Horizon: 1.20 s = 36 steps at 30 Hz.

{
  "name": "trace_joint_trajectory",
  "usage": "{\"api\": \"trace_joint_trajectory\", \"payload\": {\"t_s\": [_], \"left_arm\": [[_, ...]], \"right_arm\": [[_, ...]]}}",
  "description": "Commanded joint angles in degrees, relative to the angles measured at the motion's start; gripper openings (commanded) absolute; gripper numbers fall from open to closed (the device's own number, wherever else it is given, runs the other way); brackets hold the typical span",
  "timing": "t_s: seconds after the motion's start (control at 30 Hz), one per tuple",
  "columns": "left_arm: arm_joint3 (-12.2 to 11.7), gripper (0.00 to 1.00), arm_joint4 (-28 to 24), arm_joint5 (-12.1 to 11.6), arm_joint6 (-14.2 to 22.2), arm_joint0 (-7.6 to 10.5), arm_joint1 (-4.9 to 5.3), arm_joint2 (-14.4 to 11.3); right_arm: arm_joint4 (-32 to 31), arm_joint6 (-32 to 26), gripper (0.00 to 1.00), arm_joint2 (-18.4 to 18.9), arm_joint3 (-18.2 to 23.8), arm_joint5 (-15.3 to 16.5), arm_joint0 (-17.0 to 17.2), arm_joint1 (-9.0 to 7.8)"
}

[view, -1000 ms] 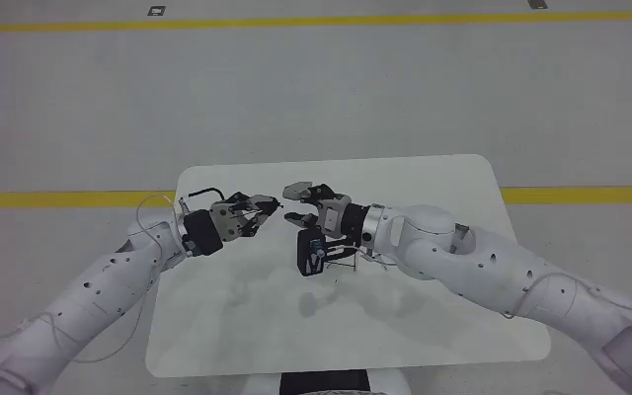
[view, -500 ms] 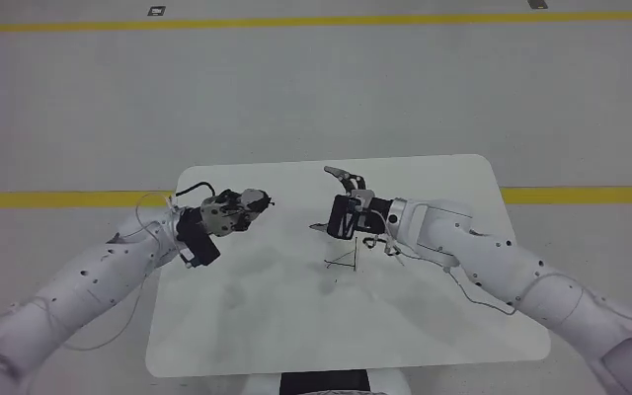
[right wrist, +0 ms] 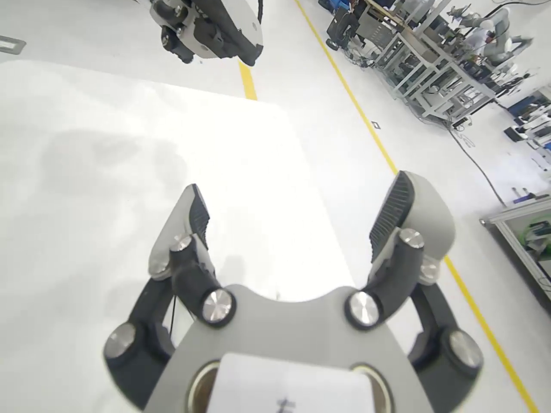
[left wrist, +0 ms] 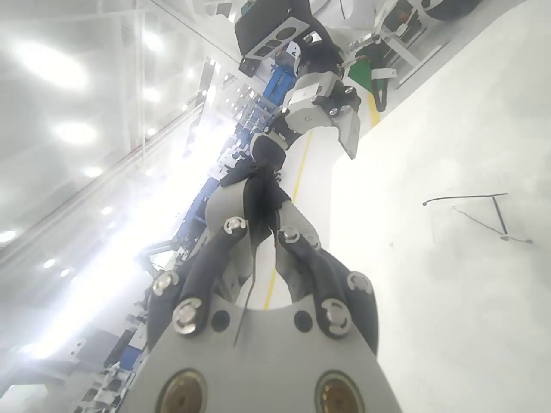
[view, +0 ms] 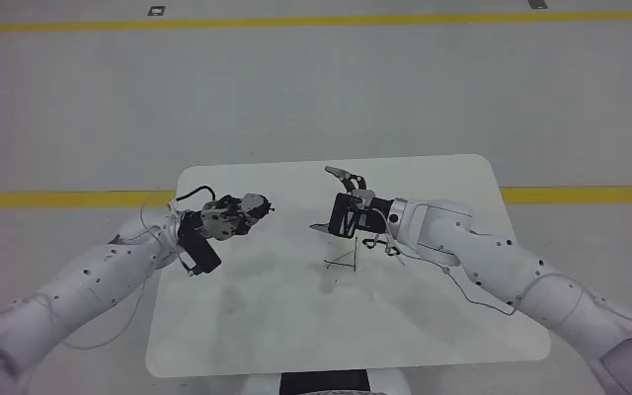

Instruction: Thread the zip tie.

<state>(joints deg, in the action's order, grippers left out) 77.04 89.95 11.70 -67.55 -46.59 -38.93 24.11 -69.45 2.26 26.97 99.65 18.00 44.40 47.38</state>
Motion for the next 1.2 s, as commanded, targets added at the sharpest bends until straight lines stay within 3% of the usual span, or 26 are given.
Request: {"api": "trace_joint_trajectory", "payload": {"t_s": [0.0,0.07,0.1,0.37,0.53,0.63,0.77,1.07,1.17], "left_arm": [[-1.3,0.0,0.0,3.4,-1.0,0.29,-0.17,-0.1],[-2.8,0.0,0.0,7.1,-2.1,1.37,-0.32,-1.4],[-3.7,0.0,0.0,7.8,-2.7,2.2,-0.37,-2.4],[-10.4,0.0,0.0,7.8,-6.0,11.06,-1.84,-10.7],[-12.8,0.0,0.0,7.8,-7.4,14.08,-3.18,-12.9],[-14.1,0.0,0.0,7.8,-9.0,14.7,-4.13,-12.8],[-15.8,0.0,0.0,7.8,-11.1,13.76,-5.54,-11.5],[-15.9,0.0,0.0,7.8,-11.2,13.62,-5.65,-11.5],[-16.8,0.0,0.0,7.8,-7.8,14.04,-5.71,-12.4]], "right_arm": [[0.0,0.0,1.0,0.0,0.0,0.0,0.0,0.0],[0.0,0.0,1.0,0.0,0.0,0.0,0.0,0.0],[0.0,0.0,1.0,0.0,0.0,0.0,0.0,0.0],[0.0,0.0,1.0,0.0,0.0,0.0,0.0,0.0],[0.0,0.0,1.0,0.0,0.0,0.0,0.0,0.0],[0.0,0.0,1.0,0.0,0.0,0.0,0.0,0.0],[0.0,0.0,1.0,0.0,0.0,0.0,0.0,0.0],[0.0,0.0,1.0,0.0,0.0,0.0,0.0,0.0],[0.0,0.0,1.0,0.0,0.0,0.0,0.0,0.0]]}}
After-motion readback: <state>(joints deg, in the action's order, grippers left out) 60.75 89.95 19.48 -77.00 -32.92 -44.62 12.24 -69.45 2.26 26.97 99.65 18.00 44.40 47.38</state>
